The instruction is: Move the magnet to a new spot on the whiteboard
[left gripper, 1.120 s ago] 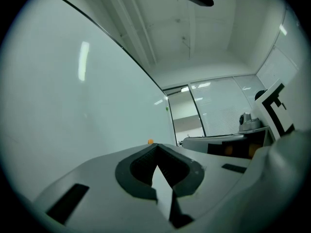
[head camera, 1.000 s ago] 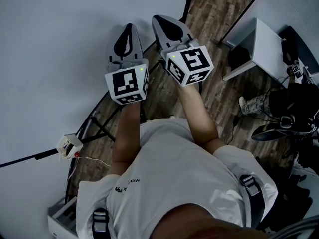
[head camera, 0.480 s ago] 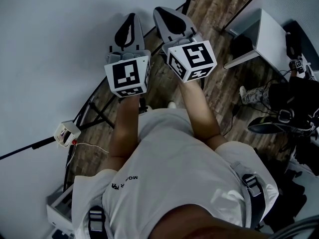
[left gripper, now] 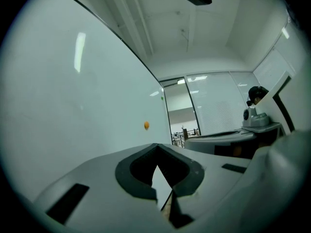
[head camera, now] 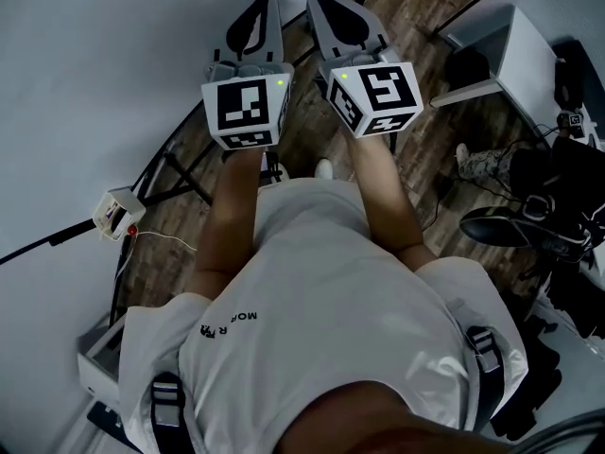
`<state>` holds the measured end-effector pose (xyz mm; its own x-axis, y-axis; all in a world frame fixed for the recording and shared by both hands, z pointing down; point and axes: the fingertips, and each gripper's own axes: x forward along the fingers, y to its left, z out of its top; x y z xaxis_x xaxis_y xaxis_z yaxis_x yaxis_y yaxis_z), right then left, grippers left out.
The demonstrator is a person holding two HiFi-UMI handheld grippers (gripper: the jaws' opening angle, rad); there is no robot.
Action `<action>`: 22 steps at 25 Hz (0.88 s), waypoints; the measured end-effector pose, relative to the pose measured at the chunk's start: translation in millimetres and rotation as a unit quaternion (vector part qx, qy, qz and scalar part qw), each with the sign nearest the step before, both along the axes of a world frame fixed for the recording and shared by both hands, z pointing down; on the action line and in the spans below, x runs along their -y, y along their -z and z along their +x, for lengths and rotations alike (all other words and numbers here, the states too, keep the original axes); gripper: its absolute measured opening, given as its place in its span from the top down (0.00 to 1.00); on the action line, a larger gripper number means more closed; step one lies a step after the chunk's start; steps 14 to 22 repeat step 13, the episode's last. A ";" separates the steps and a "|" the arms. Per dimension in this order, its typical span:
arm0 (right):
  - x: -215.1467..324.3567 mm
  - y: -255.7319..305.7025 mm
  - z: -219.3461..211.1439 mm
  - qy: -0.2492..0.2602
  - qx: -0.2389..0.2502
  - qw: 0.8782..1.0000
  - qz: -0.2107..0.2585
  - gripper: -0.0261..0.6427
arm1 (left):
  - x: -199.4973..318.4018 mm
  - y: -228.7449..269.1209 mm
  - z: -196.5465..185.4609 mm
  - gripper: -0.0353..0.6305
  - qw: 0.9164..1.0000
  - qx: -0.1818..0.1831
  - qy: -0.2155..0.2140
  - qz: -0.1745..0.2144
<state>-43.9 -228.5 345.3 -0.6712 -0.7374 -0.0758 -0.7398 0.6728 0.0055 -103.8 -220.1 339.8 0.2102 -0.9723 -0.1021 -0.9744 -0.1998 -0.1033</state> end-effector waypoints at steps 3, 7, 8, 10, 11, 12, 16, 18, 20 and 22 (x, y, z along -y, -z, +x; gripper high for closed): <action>-2.9 -6.3 2.8 -0.006 -0.003 1.000 -0.001 0.94 | -3.5 -8.5 3.7 0.94 1.000 0.002 -0.007 -0.003; -4.1 -7.7 4.4 -0.014 -0.001 1.000 0.002 0.94 | -5.7 -11.5 2.1 0.94 1.000 0.001 -0.007 -0.002; -4.0 -7.6 5.4 -0.016 -0.001 1.000 0.002 0.94 | -6.1 -11.1 2.1 0.94 1.000 0.001 -0.007 -0.002; -3.8 -8.0 7.9 -0.019 0.001 1.000 0.000 0.94 | -7.4 -10.9 3.0 0.94 1.000 0.001 -0.007 -0.004; -4.0 -8.6 9.3 -0.020 0.001 1.000 -0.002 0.94 | -8.3 -11.5 3.7 0.94 1.000 0.001 -0.006 -0.005; -4.5 -9.3 10.7 -0.021 0.001 1.000 -0.004 0.94 | -9.3 -12.3 4.4 0.94 1.000 0.000 -0.005 -0.007; -5.0 -10.0 12.1 -0.022 0.001 1.000 -0.005 0.94 | -10.3 -13.3 5.1 0.94 1.000 -0.001 -0.004 -0.010; -5.0 -10.0 12.1 -0.022 0.001 1.000 -0.005 0.94 | -10.3 -13.3 5.1 0.94 1.000 -0.001 -0.004 -0.010; -5.0 -10.0 12.1 -0.022 0.001 1.000 -0.005 0.94 | -10.3 -13.3 5.1 0.94 1.000 -0.001 -0.004 -0.010; -5.0 -10.0 12.1 -0.022 0.001 1.000 -0.005 0.94 | -10.3 -13.3 5.1 0.94 1.000 -0.001 -0.004 -0.010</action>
